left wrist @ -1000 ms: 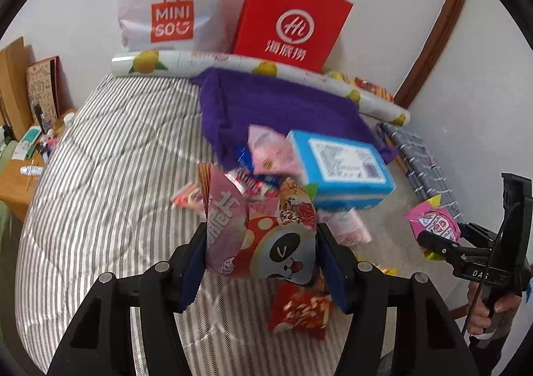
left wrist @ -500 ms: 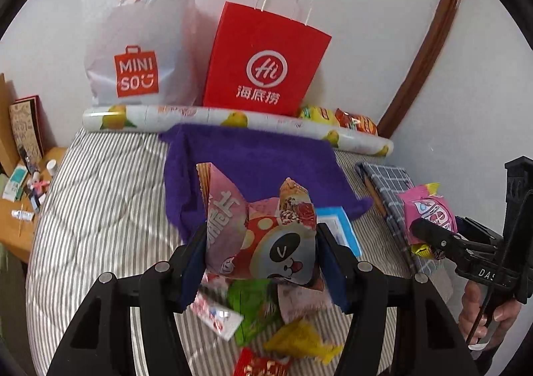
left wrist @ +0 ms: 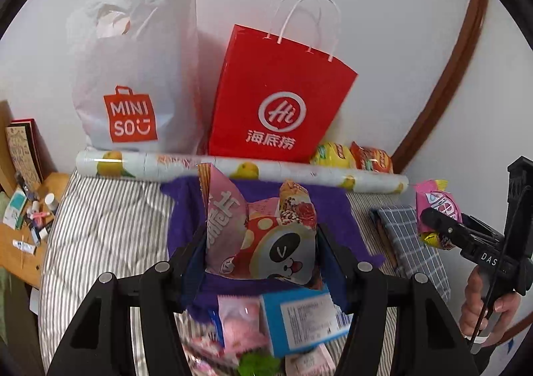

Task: Organize snacks
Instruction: 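Carry both held snack bags over the purple towel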

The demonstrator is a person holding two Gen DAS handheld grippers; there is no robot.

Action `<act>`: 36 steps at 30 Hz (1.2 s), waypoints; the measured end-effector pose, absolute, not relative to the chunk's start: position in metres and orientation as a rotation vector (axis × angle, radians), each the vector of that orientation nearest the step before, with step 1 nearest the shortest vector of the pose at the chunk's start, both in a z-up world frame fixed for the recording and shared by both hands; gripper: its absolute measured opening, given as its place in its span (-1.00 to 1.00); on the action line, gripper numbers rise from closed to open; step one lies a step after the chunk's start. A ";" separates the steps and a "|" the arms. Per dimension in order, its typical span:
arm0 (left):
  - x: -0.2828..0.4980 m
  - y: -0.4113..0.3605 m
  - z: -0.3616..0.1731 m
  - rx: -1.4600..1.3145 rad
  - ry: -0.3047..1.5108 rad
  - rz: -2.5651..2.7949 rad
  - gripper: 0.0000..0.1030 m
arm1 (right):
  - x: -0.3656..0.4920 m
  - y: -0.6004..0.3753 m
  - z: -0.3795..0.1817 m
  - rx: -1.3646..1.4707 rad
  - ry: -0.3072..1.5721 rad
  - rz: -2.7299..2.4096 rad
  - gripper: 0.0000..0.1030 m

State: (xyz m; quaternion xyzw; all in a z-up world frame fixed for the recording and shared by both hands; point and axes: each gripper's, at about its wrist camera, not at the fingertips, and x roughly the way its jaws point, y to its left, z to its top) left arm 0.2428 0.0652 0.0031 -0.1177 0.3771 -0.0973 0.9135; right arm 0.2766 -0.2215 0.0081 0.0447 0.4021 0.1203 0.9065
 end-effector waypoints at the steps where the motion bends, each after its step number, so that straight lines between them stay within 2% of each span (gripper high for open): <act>1: 0.248 0.065 0.003 -0.241 0.779 -0.197 0.16 | 0.285 -0.221 0.007 0.092 0.830 0.251 0.53; 17: 0.342 0.076 -0.033 -0.254 0.863 -0.155 0.16 | 0.390 -0.207 -0.043 0.091 0.903 0.274 0.53; 31: 0.393 0.068 -0.110 -0.245 1.031 -0.170 0.16 | 0.425 -0.193 -0.125 0.018 1.085 0.276 0.52; 36: 0.397 0.069 -0.119 -0.244 1.054 -0.178 0.16 | 0.431 -0.192 -0.145 0.000 1.143 0.284 0.52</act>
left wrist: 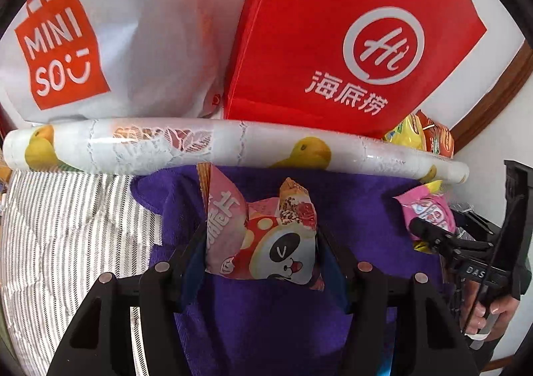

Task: Organize snacks
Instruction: 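Carry both held snack bags over the purple towel, then lower both bags onto the purple towel and open both grippers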

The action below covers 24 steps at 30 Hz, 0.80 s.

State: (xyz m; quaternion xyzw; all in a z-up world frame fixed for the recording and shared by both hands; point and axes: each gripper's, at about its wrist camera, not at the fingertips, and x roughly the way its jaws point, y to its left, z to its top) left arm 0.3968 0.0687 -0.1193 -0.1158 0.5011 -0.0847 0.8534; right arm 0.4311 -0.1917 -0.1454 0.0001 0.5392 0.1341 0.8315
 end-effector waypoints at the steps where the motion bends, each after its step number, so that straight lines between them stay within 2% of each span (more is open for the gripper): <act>1: 0.397 0.067 -0.121 -0.237 1.059 -0.183 0.16 | 0.432 -0.191 -0.150 -0.001 1.156 0.288 0.52; 20: 0.412 0.046 -0.142 -0.219 1.094 -0.220 0.16 | 0.441 -0.185 -0.177 -0.052 1.211 0.264 0.53; 24: 0.413 0.042 -0.142 -0.209 1.095 -0.224 0.24 | 0.442 -0.179 -0.177 -0.086 1.213 0.264 0.54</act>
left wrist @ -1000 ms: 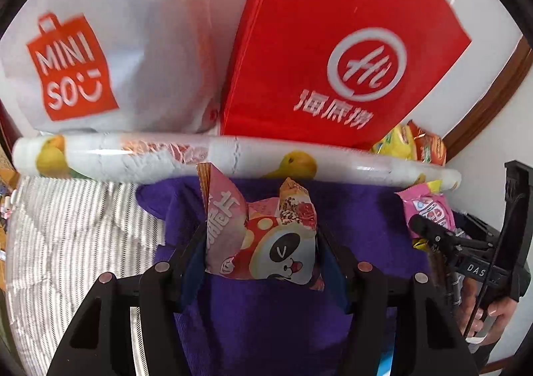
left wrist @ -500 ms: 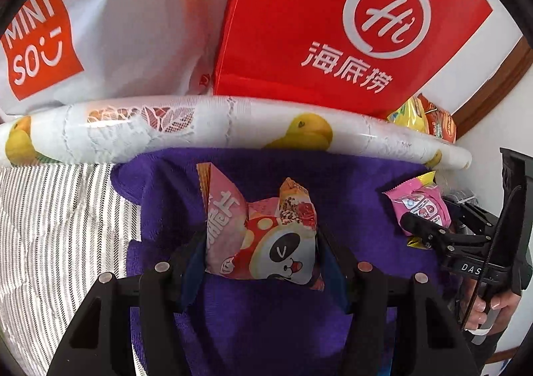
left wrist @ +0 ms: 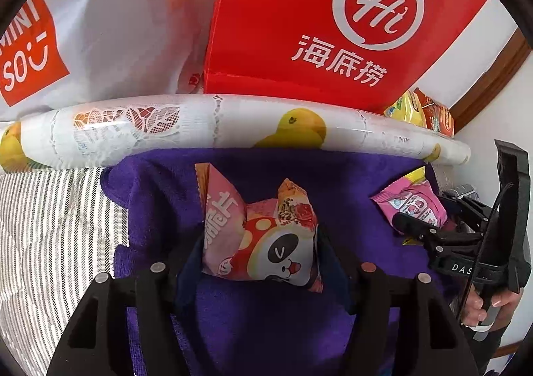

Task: Organize snacks
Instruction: 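Lower both bags onto the purple towel and open both grippers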

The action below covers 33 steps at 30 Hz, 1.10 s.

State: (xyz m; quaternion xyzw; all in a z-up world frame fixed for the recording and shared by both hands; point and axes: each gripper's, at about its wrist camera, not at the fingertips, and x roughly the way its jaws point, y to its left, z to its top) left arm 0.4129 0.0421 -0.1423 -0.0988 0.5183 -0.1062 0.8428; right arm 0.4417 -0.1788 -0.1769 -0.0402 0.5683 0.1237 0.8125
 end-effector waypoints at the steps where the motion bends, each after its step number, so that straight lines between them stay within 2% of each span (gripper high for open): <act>1: 0.413 0.041 -0.142 -0.206 1.093 -0.228 0.25 | 0.441 -0.177 -0.176 -0.092 1.214 0.266 0.54; 5: 0.413 0.038 -0.139 -0.199 1.086 -0.243 0.31 | 0.434 -0.166 -0.164 -0.108 1.179 0.279 0.58; 8: 0.411 0.038 -0.135 -0.189 1.076 -0.248 0.47 | 0.428 -0.165 -0.153 -0.114 1.141 0.280 0.60; 21: 0.396 0.040 -0.096 -0.180 0.996 -0.232 0.47 | 0.406 -0.176 -0.090 -0.052 0.952 0.233 0.60; 24: 0.386 0.044 -0.078 -0.164 0.960 -0.228 0.47 | 0.393 -0.180 -0.075 -0.036 0.943 0.216 0.53; 33: 0.327 0.070 -0.041 -0.163 0.898 -0.194 0.47 | 0.328 -0.190 -0.051 0.100 0.954 0.211 0.52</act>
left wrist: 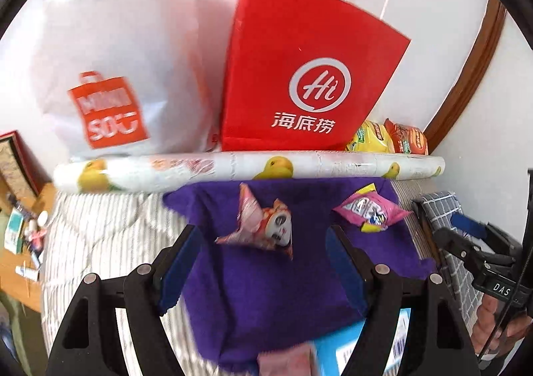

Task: Organize snacks
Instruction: 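Lower both bags onto the purple towel and open both grippers, then grasp the yellow triangular snack bag with the right gripper while the left returns to the pile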

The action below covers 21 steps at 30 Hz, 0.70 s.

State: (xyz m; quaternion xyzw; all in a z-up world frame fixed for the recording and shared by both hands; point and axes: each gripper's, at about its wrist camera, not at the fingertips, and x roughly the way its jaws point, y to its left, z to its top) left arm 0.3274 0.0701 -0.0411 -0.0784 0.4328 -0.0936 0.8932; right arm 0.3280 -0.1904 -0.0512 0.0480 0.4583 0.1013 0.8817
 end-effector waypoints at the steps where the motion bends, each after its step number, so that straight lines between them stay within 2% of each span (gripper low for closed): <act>1: 0.318 0.076 -0.039 -0.184 0.894 -0.198 0.47 | 0.320 -0.190 -0.050 0.108 0.956 0.215 0.51; 7: 0.269 0.098 -0.037 -0.240 0.905 -0.196 0.47 | 0.261 -0.177 -0.045 0.099 0.969 0.247 0.43; 21: 0.181 0.112 -0.049 -0.236 0.894 -0.139 0.47 | 0.152 -0.158 -0.077 0.127 1.045 0.329 0.43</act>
